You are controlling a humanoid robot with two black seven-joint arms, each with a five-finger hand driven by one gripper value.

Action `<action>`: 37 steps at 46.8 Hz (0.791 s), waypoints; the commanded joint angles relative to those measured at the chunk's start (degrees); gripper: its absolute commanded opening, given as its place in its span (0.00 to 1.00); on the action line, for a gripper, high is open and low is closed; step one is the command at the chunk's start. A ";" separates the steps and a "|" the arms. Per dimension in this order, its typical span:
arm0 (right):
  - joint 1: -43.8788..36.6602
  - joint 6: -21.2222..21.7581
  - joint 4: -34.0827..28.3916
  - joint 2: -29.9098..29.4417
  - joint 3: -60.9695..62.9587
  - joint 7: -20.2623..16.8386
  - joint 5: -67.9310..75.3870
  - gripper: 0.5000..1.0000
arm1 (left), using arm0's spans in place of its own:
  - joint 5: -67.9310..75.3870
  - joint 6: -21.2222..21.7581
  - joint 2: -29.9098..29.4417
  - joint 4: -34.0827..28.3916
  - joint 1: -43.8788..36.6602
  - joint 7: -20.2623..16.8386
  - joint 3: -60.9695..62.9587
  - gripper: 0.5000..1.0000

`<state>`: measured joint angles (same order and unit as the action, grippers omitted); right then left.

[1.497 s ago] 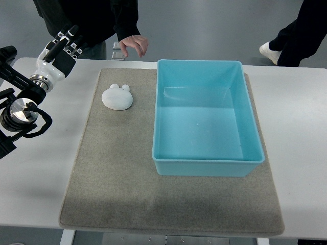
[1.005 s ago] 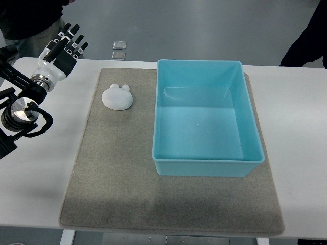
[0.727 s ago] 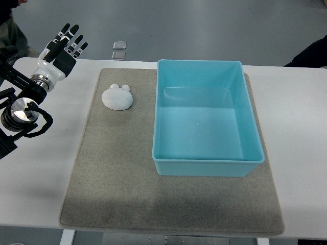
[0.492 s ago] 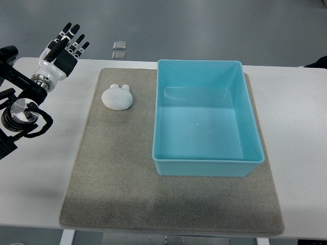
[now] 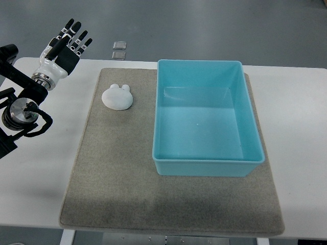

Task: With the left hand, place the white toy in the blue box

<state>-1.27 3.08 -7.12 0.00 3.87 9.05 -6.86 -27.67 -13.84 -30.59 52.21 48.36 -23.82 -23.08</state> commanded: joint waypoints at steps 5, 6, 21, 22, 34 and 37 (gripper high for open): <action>-0.04 0.00 0.01 0.00 0.00 0.00 0.00 0.87 | 0.78 -2.94 0.26 0.26 -0.02 0.01 -0.21 1.00; -0.05 0.00 0.01 0.00 0.00 0.00 0.00 0.87 | 0.78 -3.38 0.26 0.44 -0.02 0.01 -0.21 1.00; 0.04 0.00 0.01 0.00 0.00 0.00 0.00 0.87 | 1.04 -3.74 -0.17 0.00 0.24 0.01 -0.47 1.00; 0.04 0.00 0.01 0.00 0.00 0.00 0.00 0.87 | 1.13 -3.74 -0.18 0.00 0.24 0.09 -0.47 1.00; 0.04 0.00 0.01 0.00 0.00 0.00 -0.09 0.87 | 11.39 -0.31 -0.18 0.00 0.86 0.27 -0.30 1.00; 0.04 0.00 0.01 0.00 0.00 0.00 0.00 0.87 | 19.64 0.65 -0.18 0.09 1.04 0.27 -0.21 1.00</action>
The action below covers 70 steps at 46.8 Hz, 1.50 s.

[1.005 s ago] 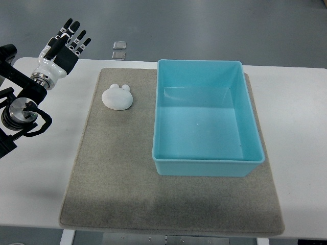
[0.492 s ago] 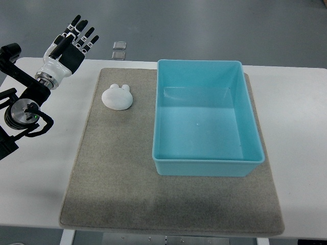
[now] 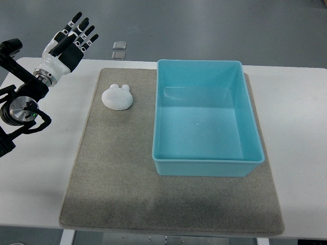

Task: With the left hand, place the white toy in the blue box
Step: 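Reach the left hand forward and down over the white bunny toy, then close the left hand fingers around the white bunny toy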

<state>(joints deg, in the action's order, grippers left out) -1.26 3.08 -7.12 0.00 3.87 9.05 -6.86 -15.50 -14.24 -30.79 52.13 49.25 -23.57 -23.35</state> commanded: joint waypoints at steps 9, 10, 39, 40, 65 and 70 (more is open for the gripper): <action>-0.05 0.00 0.00 0.00 0.00 0.00 0.00 0.87 | 44.03 5.35 -0.14 0.61 0.32 -0.07 -0.21 0.96; 0.03 0.00 0.00 0.00 0.00 0.00 0.00 0.87 | 47.11 6.24 -0.14 0.61 0.15 -0.07 -0.21 0.96; -0.05 0.00 0.00 0.00 0.00 0.00 0.00 0.87 | 89.94 19.25 -2.69 0.52 -0.03 -2.00 0.94 0.95; -0.05 0.00 0.00 0.00 0.00 0.00 0.00 0.87 | 90.64 19.60 -2.69 0.52 -0.12 -2.18 0.94 0.95; 0.03 0.00 0.00 0.00 0.00 0.00 0.00 0.87 | 96.27 20.04 -4.54 0.96 -0.03 -7.28 4.63 0.90; 0.03 0.00 0.00 0.00 0.00 0.00 0.00 0.87 | 96.45 20.04 -4.36 0.87 0.05 -7.28 5.24 0.85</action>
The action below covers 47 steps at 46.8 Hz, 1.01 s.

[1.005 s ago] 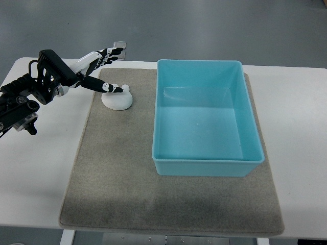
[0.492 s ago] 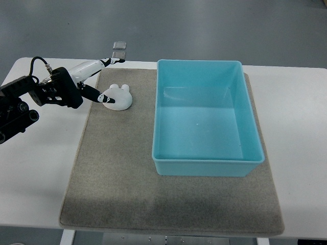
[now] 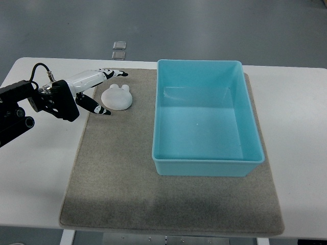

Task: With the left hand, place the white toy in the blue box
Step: 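Close the left hand fingers around the white bunny toy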

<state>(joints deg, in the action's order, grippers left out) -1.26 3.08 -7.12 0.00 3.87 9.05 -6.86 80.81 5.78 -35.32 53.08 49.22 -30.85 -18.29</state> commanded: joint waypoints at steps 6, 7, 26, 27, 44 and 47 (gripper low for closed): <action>-0.06 0.00 0.00 0.00 0.00 0.00 0.00 0.87 | 0.31 0.02 0.78 -0.44 0.26 0.18 0.19 0.78; 0.03 0.00 0.00 0.00 0.00 0.00 0.00 0.87 | 0.40 0.02 0.87 -0.52 0.35 0.27 0.19 0.77; 0.03 0.00 0.00 0.00 0.00 0.00 0.00 0.87 | 4.27 0.72 0.87 -2.11 0.53 0.27 0.45 0.61; 0.03 0.00 0.00 0.00 0.00 0.00 0.00 0.87 | 4.27 0.72 0.87 -2.11 0.53 0.27 0.45 0.60; 0.03 0.00 0.00 0.00 0.00 0.00 0.00 0.87 | 4.71 0.72 1.49 -2.19 0.53 0.27 0.54 0.41; -0.06 0.00 0.00 0.00 0.00 0.00 0.00 0.87 | 4.71 0.72 1.66 -2.20 0.53 0.35 0.54 0.34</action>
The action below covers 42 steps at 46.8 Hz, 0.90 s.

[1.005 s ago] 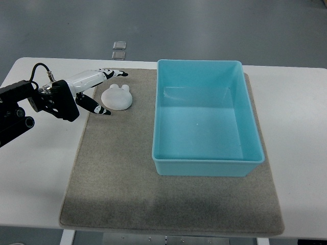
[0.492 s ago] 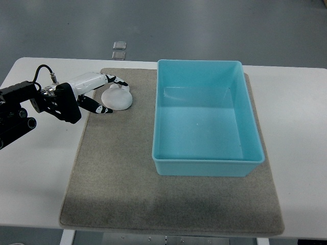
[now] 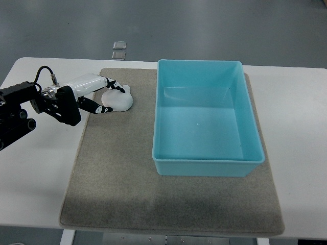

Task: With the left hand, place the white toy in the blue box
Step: 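Close the left hand fingers around the white bunny toy, then lift the toy with the left hand and carry it over the blue box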

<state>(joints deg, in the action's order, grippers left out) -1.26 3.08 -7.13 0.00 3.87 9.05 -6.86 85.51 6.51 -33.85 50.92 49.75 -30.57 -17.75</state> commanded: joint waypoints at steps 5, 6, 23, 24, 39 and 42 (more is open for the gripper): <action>0.03 0.00 0.01 0.00 0.00 0.00 0.00 0.87 | 0.00 0.00 0.27 -0.04 0.00 0.07 0.00 0.22; -0.06 0.00 0.01 0.00 0.00 0.00 0.00 0.87 | 0.00 0.00 0.27 -0.04 0.00 0.07 0.00 0.18; -0.06 0.00 -0.07 0.00 0.00 0.00 0.00 0.87 | -0.78 5.44 -0.17 -0.13 1.32 0.25 -0.79 0.00; -0.06 0.00 0.01 0.00 0.00 0.00 0.00 0.87 | -0.87 5.62 -0.34 0.05 1.67 0.25 -0.97 0.00; -0.06 0.00 -0.07 0.00 0.00 0.00 0.00 0.87 | -0.79 6.15 -1.49 11.64 8.79 0.24 -2.55 0.00; -0.06 0.00 0.01 0.00 0.00 0.00 0.00 0.87 | -0.44 6.06 -0.78 14.46 9.05 0.25 -2.46 0.00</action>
<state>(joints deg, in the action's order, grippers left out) -1.30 3.08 -7.13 0.00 3.87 9.06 -6.86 84.74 12.68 -35.30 62.71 58.52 -30.42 -20.30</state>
